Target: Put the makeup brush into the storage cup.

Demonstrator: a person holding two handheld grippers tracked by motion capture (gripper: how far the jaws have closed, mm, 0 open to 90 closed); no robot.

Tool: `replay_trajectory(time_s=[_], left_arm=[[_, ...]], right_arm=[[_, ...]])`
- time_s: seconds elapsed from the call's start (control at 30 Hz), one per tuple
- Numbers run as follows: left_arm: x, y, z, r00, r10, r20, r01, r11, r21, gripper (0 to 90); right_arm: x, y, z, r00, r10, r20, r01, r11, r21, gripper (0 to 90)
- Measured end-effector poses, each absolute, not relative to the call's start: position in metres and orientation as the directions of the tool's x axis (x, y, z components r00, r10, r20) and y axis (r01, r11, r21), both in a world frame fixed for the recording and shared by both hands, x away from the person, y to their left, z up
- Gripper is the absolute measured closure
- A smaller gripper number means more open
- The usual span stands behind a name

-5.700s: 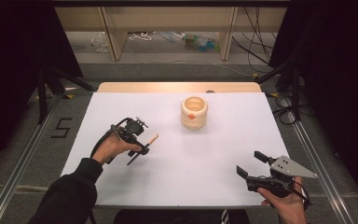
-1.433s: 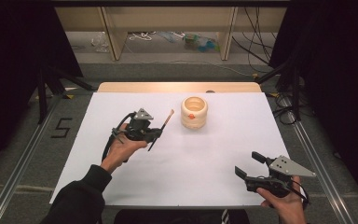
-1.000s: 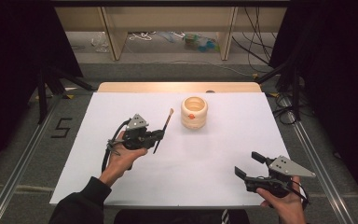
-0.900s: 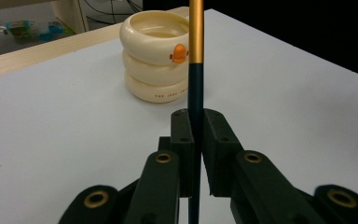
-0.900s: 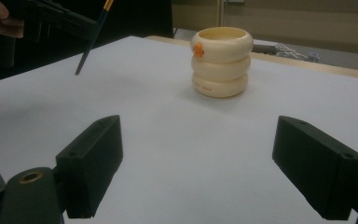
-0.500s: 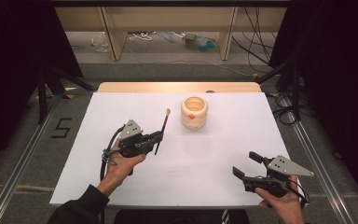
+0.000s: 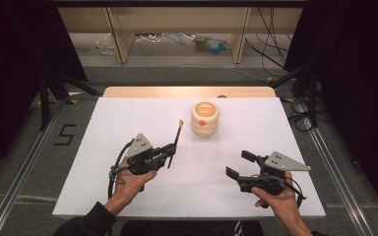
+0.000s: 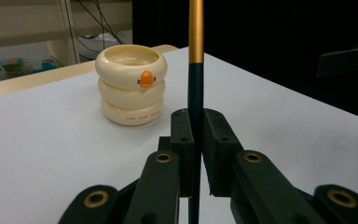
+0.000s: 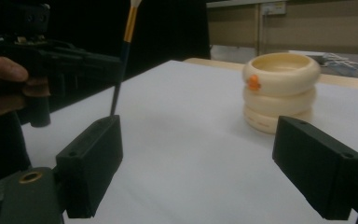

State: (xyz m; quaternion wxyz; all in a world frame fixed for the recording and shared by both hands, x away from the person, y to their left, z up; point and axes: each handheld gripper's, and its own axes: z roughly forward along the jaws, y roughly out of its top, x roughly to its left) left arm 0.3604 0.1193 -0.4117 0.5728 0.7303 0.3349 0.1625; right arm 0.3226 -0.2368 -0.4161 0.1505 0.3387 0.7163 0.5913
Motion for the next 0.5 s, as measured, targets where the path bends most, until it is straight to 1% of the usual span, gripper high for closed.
replay_trajectory(time_s=[0.13, 0.2, 0.3, 0.33, 0.37, 0.4, 0.47, 0.5], left_arm=[[0.356, 0.117, -0.414, 0.723, 0.672, -0.158, 0.311, -0.112, 0.944, 83.2], [0.355, 0.116, -0.415, 0.73, 0.667, -0.149, 0.301, -0.118, 0.946, 83.2], [0.353, 0.115, -0.416, 0.728, 0.668, -0.15, 0.3, -0.115, 0.947, 83.2], [0.353, 0.114, -0.416, 0.73, 0.667, -0.146, 0.295, -0.116, 0.948, 83.2], [0.352, 0.114, -0.417, 0.737, 0.661, -0.141, 0.292, -0.123, 0.948, 83.2], [0.351, 0.112, -0.417, 0.729, 0.666, -0.155, 0.303, -0.111, 0.947, 83.2], [0.35, 0.112, -0.418, 0.739, 0.659, -0.138, 0.293, -0.13, 0.947, 83.2], [0.349, 0.11, -0.418, 0.739, 0.659, -0.139, 0.294, -0.129, 0.947, 83.2]], right_arm=[[0.335, -0.216, -0.413, -0.753, 0.626, 0.201, 0.309, 0.067, 0.949, 17.7], [0.34, -0.207, -0.412, -0.762, 0.616, 0.2, 0.299, 0.061, 0.952, 17.7], [0.344, -0.197, -0.41, -0.772, 0.599, 0.214, 0.306, 0.054, 0.951, 17.7], [0.346, -0.193, -0.41, -0.777, 0.587, 0.226, 0.3, 0.03, 0.953, 17.6], [0.347, -0.192, -0.409, -0.779, 0.584, 0.227, 0.311, 0.045, 0.949, 17.7], [0.348, -0.189, -0.409, -0.78, 0.583, 0.229, 0.308, 0.039, 0.95, 17.9], [0.352, -0.183, -0.409, -0.788, 0.572, 0.229, 0.302, 0.035, 0.953, 18.3], [0.352, -0.181, -0.408, -0.789, 0.563, 0.244, 0.313, 0.026, 0.949, 19.1]])
